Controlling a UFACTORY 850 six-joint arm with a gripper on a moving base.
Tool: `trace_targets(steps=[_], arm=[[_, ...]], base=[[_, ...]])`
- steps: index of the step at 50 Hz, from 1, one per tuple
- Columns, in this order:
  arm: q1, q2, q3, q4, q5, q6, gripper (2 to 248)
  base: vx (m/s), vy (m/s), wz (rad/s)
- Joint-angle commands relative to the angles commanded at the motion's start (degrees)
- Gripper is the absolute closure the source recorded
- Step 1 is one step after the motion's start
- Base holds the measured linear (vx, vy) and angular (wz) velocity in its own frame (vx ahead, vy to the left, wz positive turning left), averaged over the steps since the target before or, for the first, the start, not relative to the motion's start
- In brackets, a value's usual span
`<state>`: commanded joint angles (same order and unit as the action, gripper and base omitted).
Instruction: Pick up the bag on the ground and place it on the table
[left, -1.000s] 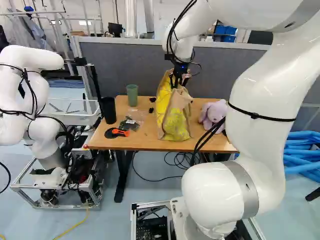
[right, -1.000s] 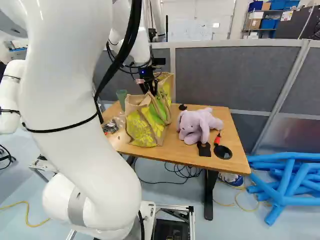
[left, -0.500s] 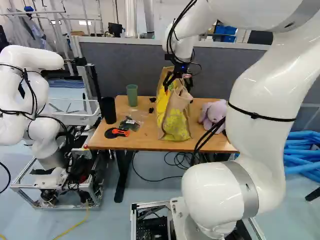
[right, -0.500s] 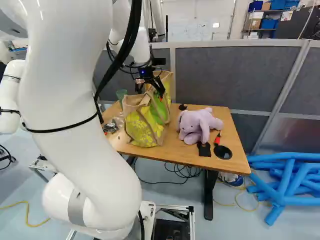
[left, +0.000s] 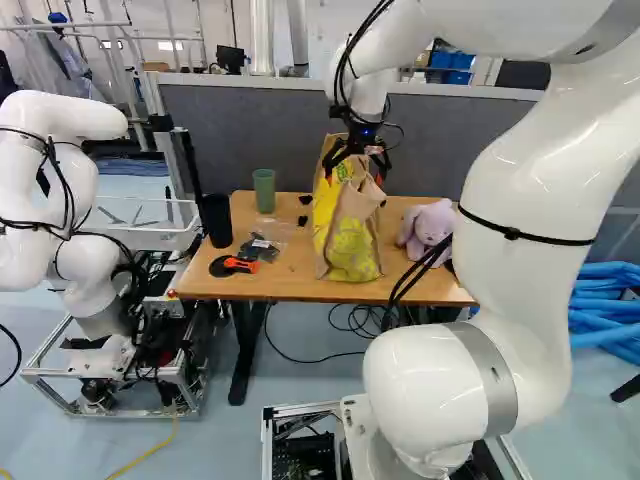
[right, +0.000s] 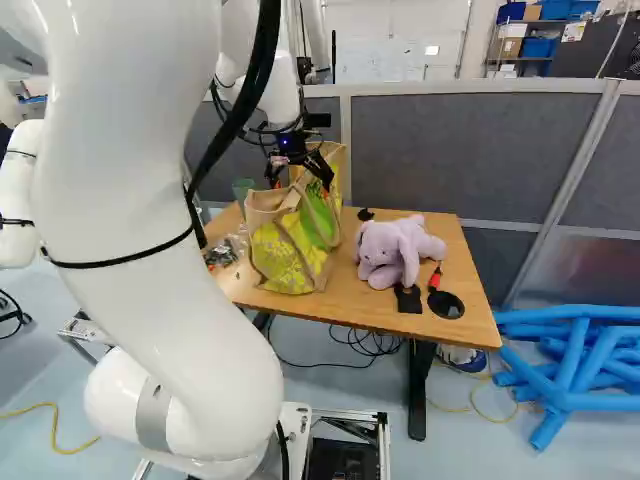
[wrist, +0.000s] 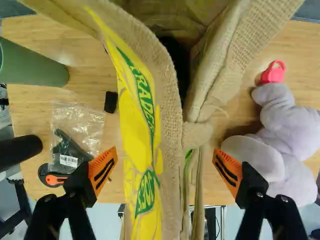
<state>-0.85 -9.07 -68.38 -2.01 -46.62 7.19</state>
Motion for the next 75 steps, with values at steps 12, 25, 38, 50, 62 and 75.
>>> trace_targets(steps=[12,25,38,50,62,75], arm=[[0.0,1.9,0.1,0.0,0.0,0.0,3],[0.0,4.1,0.2,0.0,0.0,0.0,3],[0.0,6.0,0.1,0.0,-1.4,0.0,3],[0.0,7.8,-0.1,0.0,-3.5,0.0,3],[0.0,9.2,-0.7,0.0,-6.1,0.0,3],[0.0,10.2,-2.0,0.0,-9.8,0.0,3]], base=[[0.0,0.0,0.0],[0.0,0.0,0.0],[0.0,0.0,0.0],[0.0,0.0,0.0],[0.0,0.0,0.0],[0.0,0.0,0.0]])
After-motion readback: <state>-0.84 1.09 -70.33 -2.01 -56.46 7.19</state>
